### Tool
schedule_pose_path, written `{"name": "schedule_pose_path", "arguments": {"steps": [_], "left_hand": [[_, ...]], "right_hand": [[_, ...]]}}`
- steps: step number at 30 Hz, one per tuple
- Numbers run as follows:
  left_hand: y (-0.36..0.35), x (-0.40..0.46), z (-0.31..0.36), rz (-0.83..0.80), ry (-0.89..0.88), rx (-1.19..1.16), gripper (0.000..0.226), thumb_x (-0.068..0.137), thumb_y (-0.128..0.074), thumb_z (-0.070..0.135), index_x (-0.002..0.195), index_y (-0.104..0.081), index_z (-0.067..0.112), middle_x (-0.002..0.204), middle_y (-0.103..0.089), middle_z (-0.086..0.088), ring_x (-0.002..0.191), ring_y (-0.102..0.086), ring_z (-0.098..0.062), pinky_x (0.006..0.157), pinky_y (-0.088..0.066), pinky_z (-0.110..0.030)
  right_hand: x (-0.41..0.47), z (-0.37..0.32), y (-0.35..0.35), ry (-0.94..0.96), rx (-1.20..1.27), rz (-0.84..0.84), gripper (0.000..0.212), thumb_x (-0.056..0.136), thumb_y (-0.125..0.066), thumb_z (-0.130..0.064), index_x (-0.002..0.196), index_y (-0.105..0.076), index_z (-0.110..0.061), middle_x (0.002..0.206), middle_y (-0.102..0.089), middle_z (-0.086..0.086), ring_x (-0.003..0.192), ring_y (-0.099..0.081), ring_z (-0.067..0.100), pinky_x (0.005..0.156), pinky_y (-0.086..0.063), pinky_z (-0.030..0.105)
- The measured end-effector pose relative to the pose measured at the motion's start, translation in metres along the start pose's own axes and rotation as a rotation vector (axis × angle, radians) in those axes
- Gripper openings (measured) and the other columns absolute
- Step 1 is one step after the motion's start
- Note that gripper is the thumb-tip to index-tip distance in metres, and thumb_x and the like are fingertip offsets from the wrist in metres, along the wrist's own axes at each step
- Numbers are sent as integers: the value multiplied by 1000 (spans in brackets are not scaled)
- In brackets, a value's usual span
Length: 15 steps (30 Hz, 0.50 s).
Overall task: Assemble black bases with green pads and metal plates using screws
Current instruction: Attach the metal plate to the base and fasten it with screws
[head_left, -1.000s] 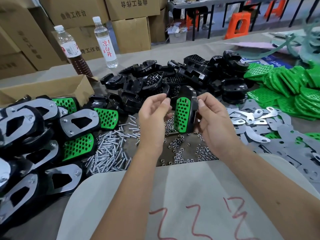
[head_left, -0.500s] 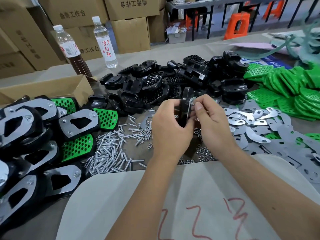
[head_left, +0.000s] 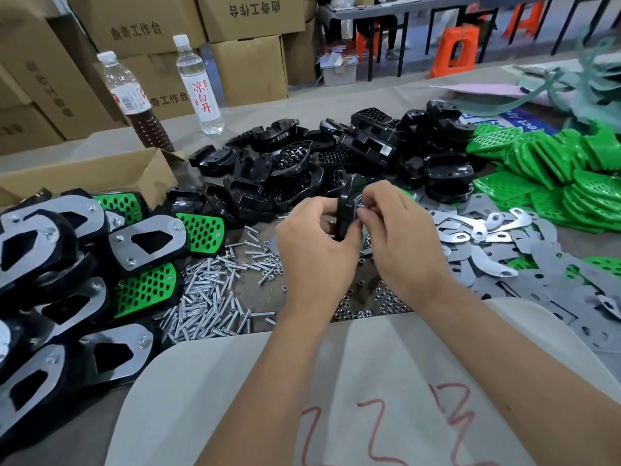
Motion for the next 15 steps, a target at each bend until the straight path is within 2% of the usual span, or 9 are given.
{"name": "schedule_pose_path", "arguments": {"steps": [1, 3, 5, 7, 9, 12, 15], "left_hand": [[0, 0, 2, -8, 1, -6, 15, 78, -85, 20, 88, -75, 22, 81, -73, 10, 67, -67, -3, 62, -56, -27], [2, 3, 4, -41, 34, -15, 14, 77, -86, 25, 83, -74, 23, 72, -72, 11, 60, -66, -2, 58, -53, -23], [5, 8, 4, -142, 129, -68, 13, 74, -86, 27, 80, -75, 23, 68, -74, 8, 62, -70, -10, 61, -57, -32], [11, 14, 2, -264, 212, -159, 13, 73, -89, 18, 77, -77, 20, 70, -76, 4, 65, -72, -17, 65, -60, -37], [18, 18, 0, -333, 246, -190, 16, 72, -91, 8, 74, -78, 16, 69, -75, 2, 64, -69, -14, 65, -58, -34], [23, 20, -1, -370, 317, -247, 22, 62, -92, 8, 79, -78, 6, 78, -77, -13, 70, -68, -23, 73, -58, -42], [25, 20, 2, -387, 376, -258, 37, 55, -89, 13, 86, -77, -1, 90, -75, -27, 74, -66, -27, 74, -55, -43]], "right_hand": [[1, 0, 2, 31, -67, -9, 7, 104, -47, -20, 101, -52, -16, 91, -53, -3, 79, -48, 20, 66, -45, 41], [4, -1, 7, 83, -184, -1, 12, 103, -44, -24, 101, -53, -15, 90, -49, 0, 80, -47, 26, 59, -47, 44], [7, -1, 12, 121, -231, 7, 15, 103, -45, -24, 99, -55, -13, 91, -45, 1, 83, -45, 25, 56, -47, 45], [7, -1, 14, 160, -231, -22, 17, 103, -45, -22, 96, -55, -10, 92, -44, 1, 85, -43, 23, 57, -47, 46], [6, -3, 13, 205, -229, -56, 18, 103, -45, -19, 92, -54, -7, 92, -44, 2, 84, -43, 24, 59, -46, 46], [5, -9, 8, 247, -235, -74, 16, 102, -48, -9, 86, -51, -8, 87, -46, 3, 79, -41, 26, 62, -42, 47], [5, -11, 7, 267, -233, -69, 20, 100, -49, -4, 81, -47, -11, 82, -46, 3, 75, -38, 25, 62, -38, 44]]}}
Point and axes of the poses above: each hand's wrist, its own x-axis towards the middle knuckle, its own y-axis out of the back of the hand, z = x × y, the point moved 2 cm from there along x, towards the middle knuckle
